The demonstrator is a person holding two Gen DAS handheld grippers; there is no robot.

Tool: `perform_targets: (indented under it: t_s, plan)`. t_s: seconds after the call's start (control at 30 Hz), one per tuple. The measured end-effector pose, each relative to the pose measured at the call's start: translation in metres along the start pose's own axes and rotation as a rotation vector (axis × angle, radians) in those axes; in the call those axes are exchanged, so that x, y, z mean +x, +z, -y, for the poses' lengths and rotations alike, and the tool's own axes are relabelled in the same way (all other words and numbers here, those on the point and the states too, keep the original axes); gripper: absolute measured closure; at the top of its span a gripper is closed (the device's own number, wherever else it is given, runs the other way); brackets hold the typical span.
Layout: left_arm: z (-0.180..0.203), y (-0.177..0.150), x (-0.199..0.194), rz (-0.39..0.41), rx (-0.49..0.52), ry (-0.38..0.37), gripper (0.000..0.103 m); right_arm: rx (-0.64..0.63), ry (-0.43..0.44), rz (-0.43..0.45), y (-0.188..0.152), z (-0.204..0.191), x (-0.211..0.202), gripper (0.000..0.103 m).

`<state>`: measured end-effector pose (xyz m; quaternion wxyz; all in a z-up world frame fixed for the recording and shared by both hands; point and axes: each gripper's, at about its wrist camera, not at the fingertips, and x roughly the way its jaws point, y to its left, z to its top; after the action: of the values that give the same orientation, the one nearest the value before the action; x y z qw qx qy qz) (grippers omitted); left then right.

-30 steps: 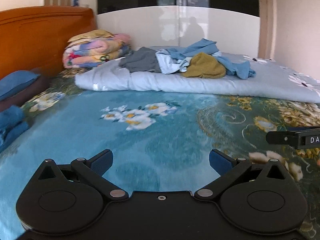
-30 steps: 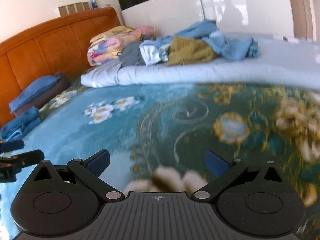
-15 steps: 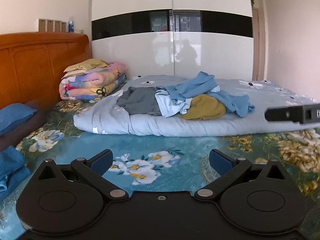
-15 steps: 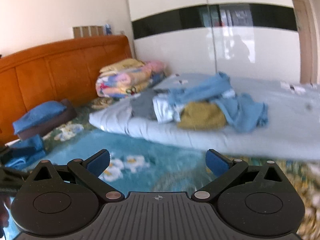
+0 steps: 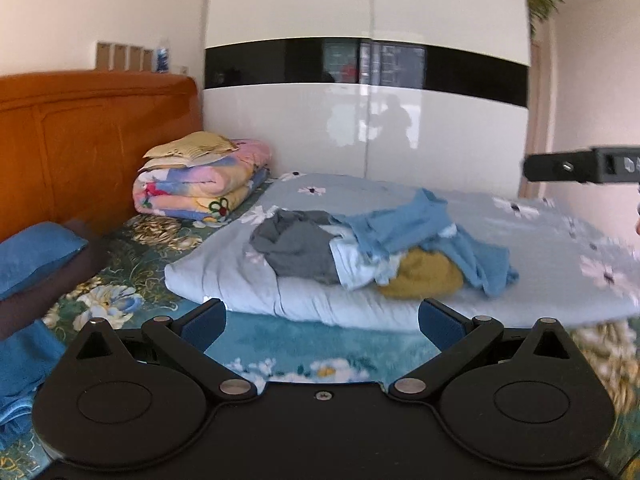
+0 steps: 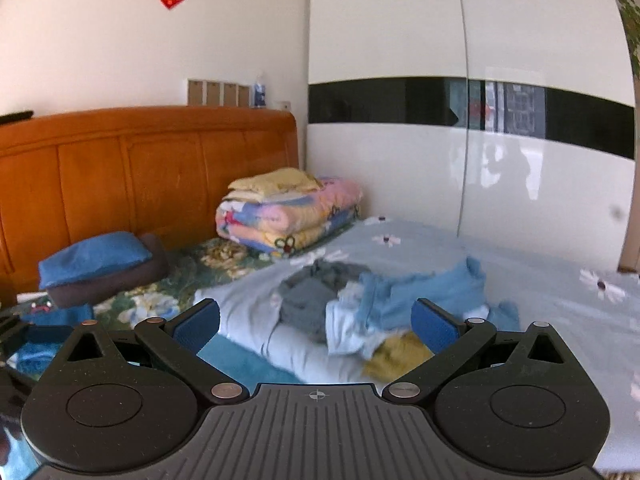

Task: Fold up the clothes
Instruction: 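Move both tools toward the clothes pile on the rolled quilt, then reach the left tool into the pile and close on the light-blue sweatpants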

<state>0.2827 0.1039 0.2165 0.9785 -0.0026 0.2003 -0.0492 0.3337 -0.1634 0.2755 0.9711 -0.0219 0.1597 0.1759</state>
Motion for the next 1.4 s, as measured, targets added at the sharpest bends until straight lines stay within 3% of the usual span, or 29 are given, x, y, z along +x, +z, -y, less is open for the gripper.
perform_targets:
  t_s: [0.13, 0.3, 0.6, 0.9, 1.1, 1.4]
  plan:
    - [-0.007, 0.025, 0.017, 0.009, -0.016, 0.015, 0.001, -0.007, -0.027, 0.024, 0.018, 0.017, 0.016, 0.000]
    - [-0.007, 0.030, 0.048, 0.002, 0.005, -0.011, 0.001, 0.028, -0.063, 0.004, 0.016, 0.043, 0.051, 0.000]
    - [-0.021, -0.003, 0.113, -0.025, -0.035, 0.000, 0.001, 0.122, -0.141, -0.107, -0.042, 0.084, 0.122, 0.000]
    - [-0.053, -0.047, 0.168, -0.110, -0.108, 0.003, 0.001, 0.118, -0.163, -0.199, -0.096, 0.075, 0.191, 0.001]
    - [-0.070, -0.071, 0.189, -0.148, -0.157, -0.002, 0.001, 0.136, -0.157, -0.180, -0.136, 0.065, 0.199, 0.001]
    - [-0.071, -0.079, 0.215, -0.139, -0.171, -0.019, 0.001, 0.099, -0.309, -0.132, -0.183, 0.057, 0.179, 0.000]
